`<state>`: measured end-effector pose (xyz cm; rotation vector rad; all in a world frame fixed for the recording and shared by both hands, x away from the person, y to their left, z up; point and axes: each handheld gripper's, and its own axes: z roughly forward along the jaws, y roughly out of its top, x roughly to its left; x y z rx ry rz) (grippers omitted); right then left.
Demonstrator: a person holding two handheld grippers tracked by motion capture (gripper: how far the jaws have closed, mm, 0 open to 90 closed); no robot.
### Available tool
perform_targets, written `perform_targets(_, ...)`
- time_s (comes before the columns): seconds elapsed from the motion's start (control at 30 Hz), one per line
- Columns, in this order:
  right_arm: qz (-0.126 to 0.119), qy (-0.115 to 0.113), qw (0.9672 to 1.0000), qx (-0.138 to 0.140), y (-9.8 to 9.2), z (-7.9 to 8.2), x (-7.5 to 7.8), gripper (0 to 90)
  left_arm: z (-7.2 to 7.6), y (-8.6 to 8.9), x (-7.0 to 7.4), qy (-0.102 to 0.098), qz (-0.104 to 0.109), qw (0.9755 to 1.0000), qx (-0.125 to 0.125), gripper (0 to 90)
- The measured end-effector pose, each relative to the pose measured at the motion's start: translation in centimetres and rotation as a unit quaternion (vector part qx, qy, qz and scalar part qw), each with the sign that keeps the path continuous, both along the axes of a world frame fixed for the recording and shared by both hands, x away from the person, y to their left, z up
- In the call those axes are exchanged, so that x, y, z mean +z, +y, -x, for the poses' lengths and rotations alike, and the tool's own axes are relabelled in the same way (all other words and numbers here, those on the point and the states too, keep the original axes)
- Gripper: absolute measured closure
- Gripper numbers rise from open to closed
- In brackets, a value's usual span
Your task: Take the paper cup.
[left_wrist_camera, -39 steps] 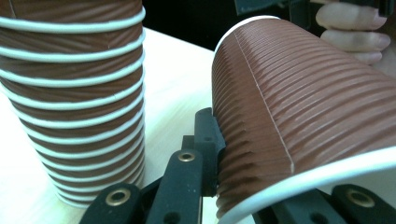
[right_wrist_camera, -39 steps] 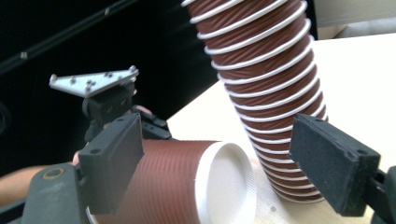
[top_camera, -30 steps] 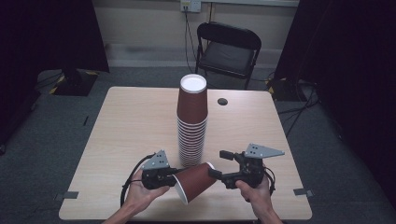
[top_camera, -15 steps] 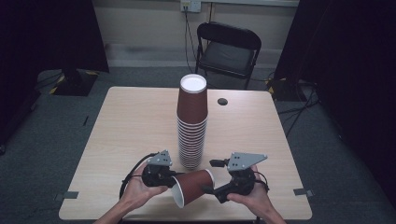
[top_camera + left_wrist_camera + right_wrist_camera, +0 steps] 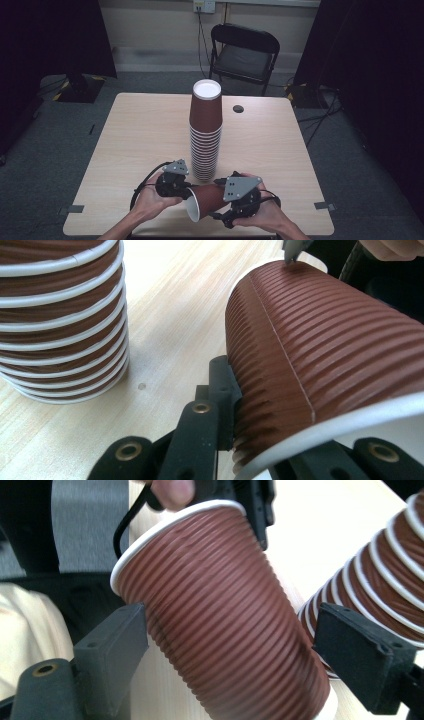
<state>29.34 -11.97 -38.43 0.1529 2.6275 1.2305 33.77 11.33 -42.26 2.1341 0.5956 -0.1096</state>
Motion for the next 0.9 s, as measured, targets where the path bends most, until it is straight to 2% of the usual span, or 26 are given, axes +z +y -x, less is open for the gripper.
perform_targets(0.13, 0.028, -0.02, 0.9992, 0.019, 0.4, 0.2, -0.3, 12.8, -0.2, -0.2, 0.0, 0.009, -0.001, 1.0, -0.003, 85.9)
perform_targets(0.23, 0.05, -0.043, 0.9975, 0.025, 0.8, 0.4, -0.6, 12.9, -0.5, -0.3, -0.2, 0.018, -0.009, 0.9998, -0.006, 85.9)
perform_targets(0.33, 0.078, -0.074, 0.9936, 0.033, 1.2, 0.7, -1.0, 11.8, -0.7, -0.5, -0.4, 0.027, -0.015, 0.9995, -0.01, 85.9)
perform_targets(0.47, 0.096, -0.092, 0.9902, 0.042, 1.8, 1.1, -1.6, 9.9, -0.8, -0.8, -0.5, 0.044, -0.019, 0.9988, -0.014, 85.9)
perform_targets(0.63, 0.111, -0.104, 0.9873, 0.045, 2.5, 1.3, -2.0, 9.0, -0.9, -1.1, -0.3, 0.052, -0.021, 0.9982, -0.021, 86.0)
perform_targets(0.67, 0.109, -0.099, 0.9881, 0.044, 2.6, 1.4, -2.2, 8.9, -0.9, -1.2, -0.2, 0.049, -0.03, 0.9982, -0.019, 86.0)
perform_targets(0.7, 0.112, -0.1, 0.9878, 0.042, 2.7, 1.4, -2.3, 8.7, -0.9, -1.3, -0.2, 0.049, -0.026, 0.9983, -0.019, 86.0)
perform_targets(0.73, 0.114, -0.104, 0.987, 0.042, 2.8, 1.3, -2.4, 8.6, -0.9, -1.4, -0.1, 0.048, -0.035, 0.9981, -0.015, 86.0)
perform_targets(0.9, 0.114, -0.108, 0.987, 0.033, 2.9, 1.1, -2.6, 8.4, -1.3, -1.5, -0.2, 0.055, -0.03, 0.9981, -0.005, 86.0)
